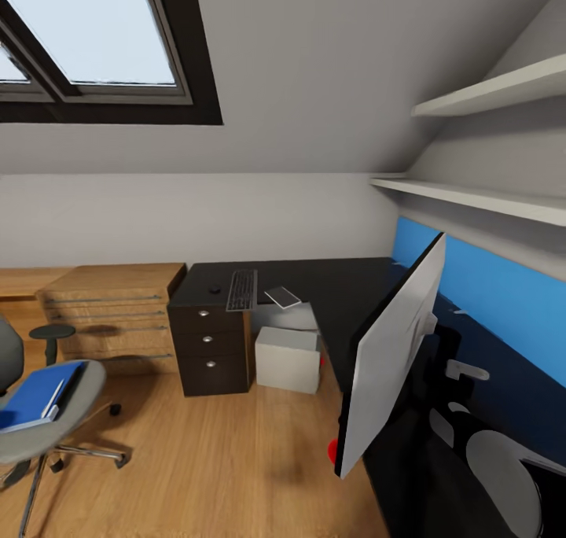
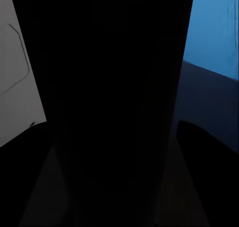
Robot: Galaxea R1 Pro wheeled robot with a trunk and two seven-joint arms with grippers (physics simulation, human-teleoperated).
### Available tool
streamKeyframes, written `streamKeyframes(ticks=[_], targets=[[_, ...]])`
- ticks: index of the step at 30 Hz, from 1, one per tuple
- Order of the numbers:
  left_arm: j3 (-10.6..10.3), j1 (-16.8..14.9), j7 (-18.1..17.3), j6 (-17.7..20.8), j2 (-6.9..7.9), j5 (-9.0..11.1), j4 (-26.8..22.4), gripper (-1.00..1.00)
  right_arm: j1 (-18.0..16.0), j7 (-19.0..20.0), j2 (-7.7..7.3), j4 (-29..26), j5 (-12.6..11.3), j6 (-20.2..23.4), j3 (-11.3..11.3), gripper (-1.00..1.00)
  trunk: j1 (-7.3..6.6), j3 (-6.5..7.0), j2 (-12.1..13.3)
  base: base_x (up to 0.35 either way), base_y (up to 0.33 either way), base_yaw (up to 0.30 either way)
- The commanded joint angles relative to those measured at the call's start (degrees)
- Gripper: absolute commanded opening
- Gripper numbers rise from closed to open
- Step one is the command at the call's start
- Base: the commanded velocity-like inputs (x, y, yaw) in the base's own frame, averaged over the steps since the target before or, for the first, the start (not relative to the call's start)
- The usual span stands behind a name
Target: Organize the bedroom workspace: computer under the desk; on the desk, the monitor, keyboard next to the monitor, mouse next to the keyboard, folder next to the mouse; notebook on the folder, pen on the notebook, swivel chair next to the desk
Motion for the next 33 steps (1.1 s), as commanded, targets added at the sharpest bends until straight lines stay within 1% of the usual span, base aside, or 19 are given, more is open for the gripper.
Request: streamKeyframes(ticks=[1,7,12,16,25,33], targets=[[-0.37,-0.05,0.46,-0.26,0.06,0.57,-0.03,1.00,-0.04,-0.27,-0.01,0.07,0.18,-0.20,0.49,-1.00,-0.03,-0.07,-0.05,-0.274,-0.223,0.000],[-0.37,-0.05,0.53,-0.27,0.06,0.59,-0.03,1.00,-0.04,-0.27,-0.01,0.06,0.18,-0.20,0.49,-1.00,-0.03,-0.07,-0.05,-0.235,-0.260,0.000],[-0.37,-0.05,0.60,-0.32,0.11,0.59,-0.03,1.00,-0.03,-0.27,-0.01,0.06,0.18,-0.20,0.49,-1.00,-0.03,-0.07,-0.05,-0.140,-0.308,0.000],[-0.25,-0.05,0.63,-0.35,0.19,0.59,-0.03,1.00,-0.04,-0.27,-0.01,0.06,0.18,-0.20,0.49,-1.00,-0.03,-0.07,-0.05,-0.033,-0.221,0.000],[-0.12,-0.05,0.63,-0.27,0.23,0.59,-0.02,1.00,-0.05,-0.26,0.02,0.06,0.18,-0.20,0.49,-1.00,-0.03,-0.07,-0.05,-0.003,-0.048,0.000],[-0.03,-0.05,0.63,-0.28,0.34,0.61,0.05,1.00,-0.03,-0.26,0.08,0.06,0.18,-0.20,0.49,-1.00,-0.03,-0.07,-0.05,0.050,-0.185,0.000]])
